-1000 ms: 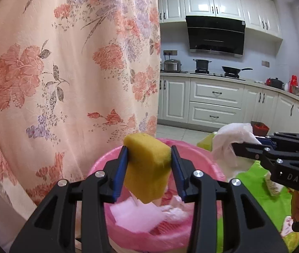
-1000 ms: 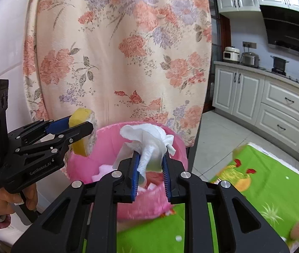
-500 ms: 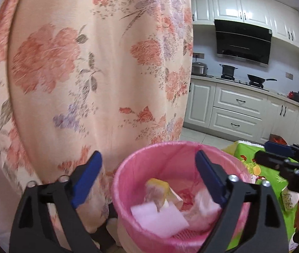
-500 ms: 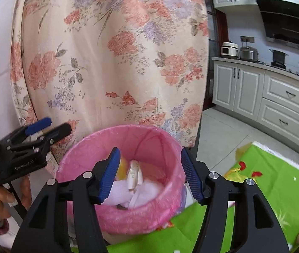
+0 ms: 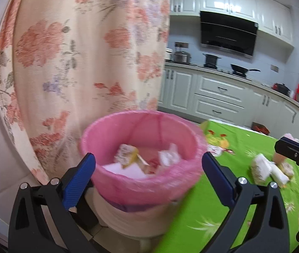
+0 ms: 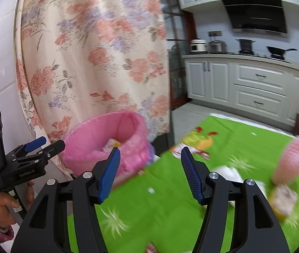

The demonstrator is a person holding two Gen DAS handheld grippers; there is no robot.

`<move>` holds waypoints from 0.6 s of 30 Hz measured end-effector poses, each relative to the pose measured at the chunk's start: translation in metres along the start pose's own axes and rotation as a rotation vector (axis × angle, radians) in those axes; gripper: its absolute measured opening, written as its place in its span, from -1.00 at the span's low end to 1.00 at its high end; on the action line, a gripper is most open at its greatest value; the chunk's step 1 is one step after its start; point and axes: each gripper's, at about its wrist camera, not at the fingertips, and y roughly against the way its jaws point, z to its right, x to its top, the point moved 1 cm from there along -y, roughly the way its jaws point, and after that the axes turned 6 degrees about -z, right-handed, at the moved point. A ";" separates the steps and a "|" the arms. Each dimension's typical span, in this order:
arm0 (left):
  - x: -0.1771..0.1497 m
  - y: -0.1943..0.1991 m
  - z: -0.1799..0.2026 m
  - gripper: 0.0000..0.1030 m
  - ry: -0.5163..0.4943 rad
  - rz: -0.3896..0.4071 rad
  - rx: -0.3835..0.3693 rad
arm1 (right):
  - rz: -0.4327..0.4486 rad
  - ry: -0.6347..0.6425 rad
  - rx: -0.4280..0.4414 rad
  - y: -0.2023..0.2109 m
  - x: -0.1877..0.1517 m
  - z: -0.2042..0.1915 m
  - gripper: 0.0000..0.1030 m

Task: Collect trash
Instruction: 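Move both tools back over the table toward the wrapped items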

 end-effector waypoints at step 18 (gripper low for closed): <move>-0.045 0.007 0.156 0.90 -0.221 -0.105 -0.245 | 0.007 -0.222 -0.216 0.082 -0.076 0.108 0.12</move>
